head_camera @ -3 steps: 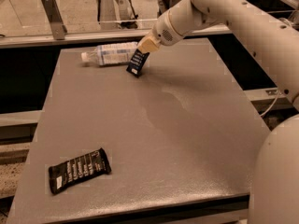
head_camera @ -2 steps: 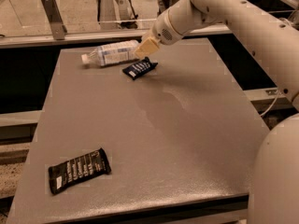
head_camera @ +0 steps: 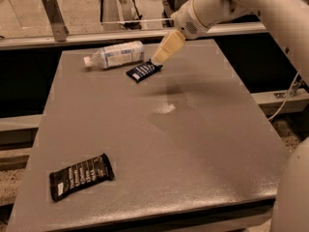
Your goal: Move rxbar blueberry near blue plastic bottle
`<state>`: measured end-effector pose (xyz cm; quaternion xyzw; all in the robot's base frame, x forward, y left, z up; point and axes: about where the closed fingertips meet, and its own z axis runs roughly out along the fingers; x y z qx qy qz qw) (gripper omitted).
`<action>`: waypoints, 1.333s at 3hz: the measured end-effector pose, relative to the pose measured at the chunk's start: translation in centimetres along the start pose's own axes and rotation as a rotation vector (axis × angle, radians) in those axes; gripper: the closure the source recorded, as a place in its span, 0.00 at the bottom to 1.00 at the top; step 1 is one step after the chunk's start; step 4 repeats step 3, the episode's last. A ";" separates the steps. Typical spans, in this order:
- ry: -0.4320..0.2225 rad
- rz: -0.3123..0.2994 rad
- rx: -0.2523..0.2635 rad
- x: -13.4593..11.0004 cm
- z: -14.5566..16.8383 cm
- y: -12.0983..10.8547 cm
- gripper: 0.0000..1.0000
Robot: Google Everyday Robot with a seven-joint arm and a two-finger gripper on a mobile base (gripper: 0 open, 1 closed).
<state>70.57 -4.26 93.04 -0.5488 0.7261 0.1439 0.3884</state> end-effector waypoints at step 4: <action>-0.024 0.009 -0.013 7.7 -11.4 -3.5 0.00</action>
Offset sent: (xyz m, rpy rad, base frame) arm -0.0322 -0.2351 0.0402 0.0560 0.0222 -0.0229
